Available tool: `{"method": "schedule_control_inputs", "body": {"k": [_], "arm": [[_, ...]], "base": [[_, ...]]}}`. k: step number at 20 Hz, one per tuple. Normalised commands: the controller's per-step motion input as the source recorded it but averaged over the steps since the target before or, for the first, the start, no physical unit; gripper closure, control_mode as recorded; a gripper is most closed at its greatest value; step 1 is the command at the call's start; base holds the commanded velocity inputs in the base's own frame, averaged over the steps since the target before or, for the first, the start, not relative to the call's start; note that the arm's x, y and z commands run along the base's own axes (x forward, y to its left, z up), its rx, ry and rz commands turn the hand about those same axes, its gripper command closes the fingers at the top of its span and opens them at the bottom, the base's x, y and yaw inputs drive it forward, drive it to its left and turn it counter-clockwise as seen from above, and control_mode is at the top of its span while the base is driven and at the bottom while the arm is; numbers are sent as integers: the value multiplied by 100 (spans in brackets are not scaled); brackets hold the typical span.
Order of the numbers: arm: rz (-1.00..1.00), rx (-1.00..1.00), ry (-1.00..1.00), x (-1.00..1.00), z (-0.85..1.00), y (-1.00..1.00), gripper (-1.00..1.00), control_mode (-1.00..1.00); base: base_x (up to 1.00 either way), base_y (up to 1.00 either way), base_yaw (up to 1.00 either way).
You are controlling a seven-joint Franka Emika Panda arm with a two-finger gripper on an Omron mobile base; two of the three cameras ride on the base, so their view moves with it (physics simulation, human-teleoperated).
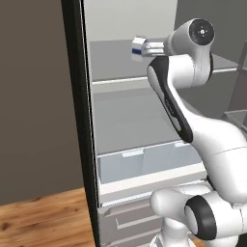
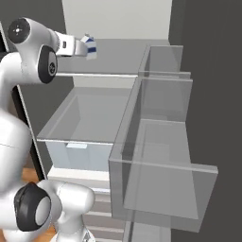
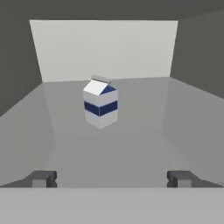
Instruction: Take a sugar cube from the saucer and place it inside the coffee. Then, grab milk from the fridge and place it next to the coffee on the counter to sweeten the coffee.
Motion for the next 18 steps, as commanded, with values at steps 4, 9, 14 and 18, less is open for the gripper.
{"method": "schedule_control_inputs", "body": {"k": [4, 9, 14, 18], "arm": [[0, 4, 0, 53, 0, 0, -100, -100], [0, 2, 0, 60, -5, 1, -100, -100], [0, 0, 0, 63, -7, 3, -100, -100], [0, 0, 0, 50, -5, 10, -100, -100]], "base": [[0, 0, 0], [0, 0, 0], [0, 0, 0], [0, 0, 0]]}}
